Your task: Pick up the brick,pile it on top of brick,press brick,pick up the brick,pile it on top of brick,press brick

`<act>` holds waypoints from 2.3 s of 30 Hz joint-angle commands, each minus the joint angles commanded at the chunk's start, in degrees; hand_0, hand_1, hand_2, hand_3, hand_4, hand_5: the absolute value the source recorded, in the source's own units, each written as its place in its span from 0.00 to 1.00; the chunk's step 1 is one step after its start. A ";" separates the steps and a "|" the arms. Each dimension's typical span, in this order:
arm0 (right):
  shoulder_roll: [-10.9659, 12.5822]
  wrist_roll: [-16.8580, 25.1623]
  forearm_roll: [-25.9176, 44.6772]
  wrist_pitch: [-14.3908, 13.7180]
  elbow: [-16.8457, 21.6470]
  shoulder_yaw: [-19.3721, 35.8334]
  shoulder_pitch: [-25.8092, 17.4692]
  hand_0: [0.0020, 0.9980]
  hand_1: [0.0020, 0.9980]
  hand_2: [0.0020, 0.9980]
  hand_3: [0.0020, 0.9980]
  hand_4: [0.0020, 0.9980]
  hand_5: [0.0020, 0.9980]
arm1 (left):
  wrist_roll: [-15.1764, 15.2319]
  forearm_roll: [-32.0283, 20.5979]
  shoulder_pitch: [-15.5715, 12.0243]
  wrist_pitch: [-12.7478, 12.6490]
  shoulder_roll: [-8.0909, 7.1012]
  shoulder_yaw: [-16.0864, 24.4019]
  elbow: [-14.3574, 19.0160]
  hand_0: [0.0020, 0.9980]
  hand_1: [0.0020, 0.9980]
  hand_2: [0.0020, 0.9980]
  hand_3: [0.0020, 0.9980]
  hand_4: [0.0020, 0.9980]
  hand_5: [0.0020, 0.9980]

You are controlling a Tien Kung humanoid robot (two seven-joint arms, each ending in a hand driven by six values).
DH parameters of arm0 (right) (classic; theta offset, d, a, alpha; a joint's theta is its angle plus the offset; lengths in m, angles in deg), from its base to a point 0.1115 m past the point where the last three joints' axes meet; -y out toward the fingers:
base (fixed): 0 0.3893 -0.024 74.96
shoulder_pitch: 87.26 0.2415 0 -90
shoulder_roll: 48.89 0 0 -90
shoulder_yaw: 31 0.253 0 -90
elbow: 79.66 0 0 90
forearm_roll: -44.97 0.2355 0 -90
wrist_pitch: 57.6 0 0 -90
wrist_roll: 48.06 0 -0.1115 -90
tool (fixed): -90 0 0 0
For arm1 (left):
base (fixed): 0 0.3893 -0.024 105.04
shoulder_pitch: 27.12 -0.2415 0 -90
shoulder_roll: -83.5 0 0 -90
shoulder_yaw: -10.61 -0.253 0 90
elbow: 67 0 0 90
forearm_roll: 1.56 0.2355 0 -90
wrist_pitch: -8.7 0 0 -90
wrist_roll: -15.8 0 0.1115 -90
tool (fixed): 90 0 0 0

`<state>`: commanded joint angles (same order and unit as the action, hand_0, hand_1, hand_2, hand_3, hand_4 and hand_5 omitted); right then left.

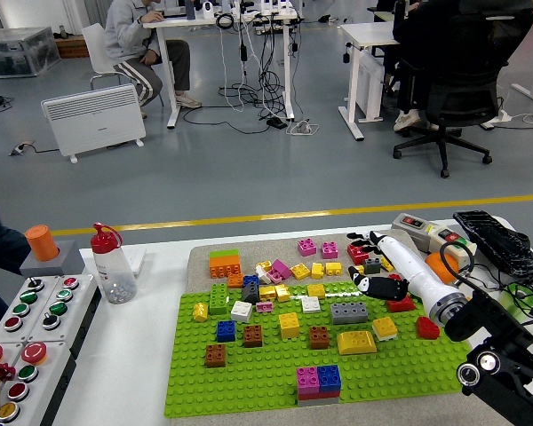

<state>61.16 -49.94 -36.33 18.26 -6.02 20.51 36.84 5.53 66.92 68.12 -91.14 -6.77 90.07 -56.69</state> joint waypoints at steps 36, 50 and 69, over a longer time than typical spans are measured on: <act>-6.17 1.04 71.55 8.31 12.18 31.96 -25.42 0.82 0.80 0.80 0.78 0.53 0.48 | 0.44 0.48 0.41 0.20 -0.31 0.33 0.00 0.65 0.68 0.71 0.57 0.30 1.00; -6.27 0.76 74.64 8.31 11.18 32.40 -25.88 0.82 0.80 0.80 0.77 0.53 0.48 | 0.48 0.30 0.59 0.22 -0.29 0.24 0.00 0.65 0.68 0.71 0.57 0.30 1.00; -6.20 0.72 68.72 6.43 10.63 32.13 -26.13 0.80 0.76 0.76 0.73 0.53 0.48 | 0.66 0.24 0.86 0.26 -0.38 0.12 0.00 0.65 0.68 0.71 0.57 0.30 1.00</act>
<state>54.97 -49.22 32.39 24.69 4.61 52.63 10.72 6.20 67.16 68.97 -90.88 -7.14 90.19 -56.69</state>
